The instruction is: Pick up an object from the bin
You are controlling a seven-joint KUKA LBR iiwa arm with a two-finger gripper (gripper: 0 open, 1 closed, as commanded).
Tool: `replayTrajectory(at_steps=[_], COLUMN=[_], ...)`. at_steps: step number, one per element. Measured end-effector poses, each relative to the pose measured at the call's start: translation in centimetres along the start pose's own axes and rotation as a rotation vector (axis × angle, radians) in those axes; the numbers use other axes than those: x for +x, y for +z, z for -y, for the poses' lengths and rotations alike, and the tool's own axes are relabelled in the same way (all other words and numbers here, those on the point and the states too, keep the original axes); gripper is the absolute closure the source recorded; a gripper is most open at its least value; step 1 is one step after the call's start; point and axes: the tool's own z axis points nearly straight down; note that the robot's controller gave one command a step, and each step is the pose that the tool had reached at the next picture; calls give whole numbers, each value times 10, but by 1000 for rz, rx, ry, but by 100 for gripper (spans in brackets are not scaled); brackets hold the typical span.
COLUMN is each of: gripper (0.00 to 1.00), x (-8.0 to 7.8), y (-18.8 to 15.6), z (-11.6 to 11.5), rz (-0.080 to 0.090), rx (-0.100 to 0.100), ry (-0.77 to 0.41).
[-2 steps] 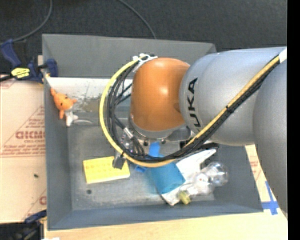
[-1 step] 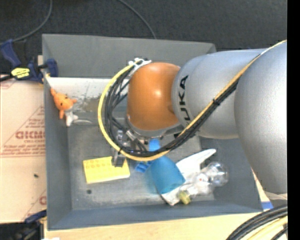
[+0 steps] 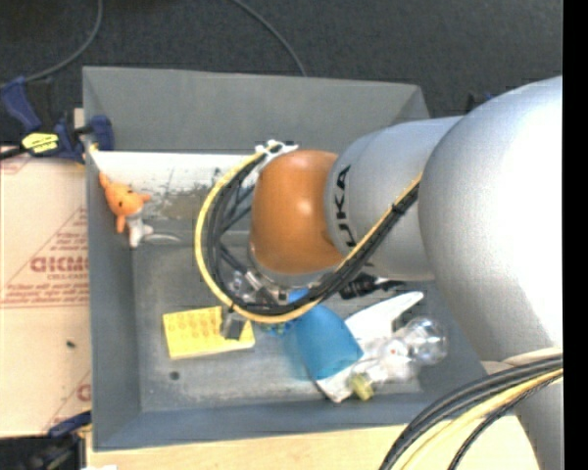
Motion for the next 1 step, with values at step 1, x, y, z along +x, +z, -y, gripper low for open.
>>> replayTrajectory(at_steps=[1], gripper=[100], x=[9], y=[16], z=[48], rz=[10], rx=[-3], ry=[-16])
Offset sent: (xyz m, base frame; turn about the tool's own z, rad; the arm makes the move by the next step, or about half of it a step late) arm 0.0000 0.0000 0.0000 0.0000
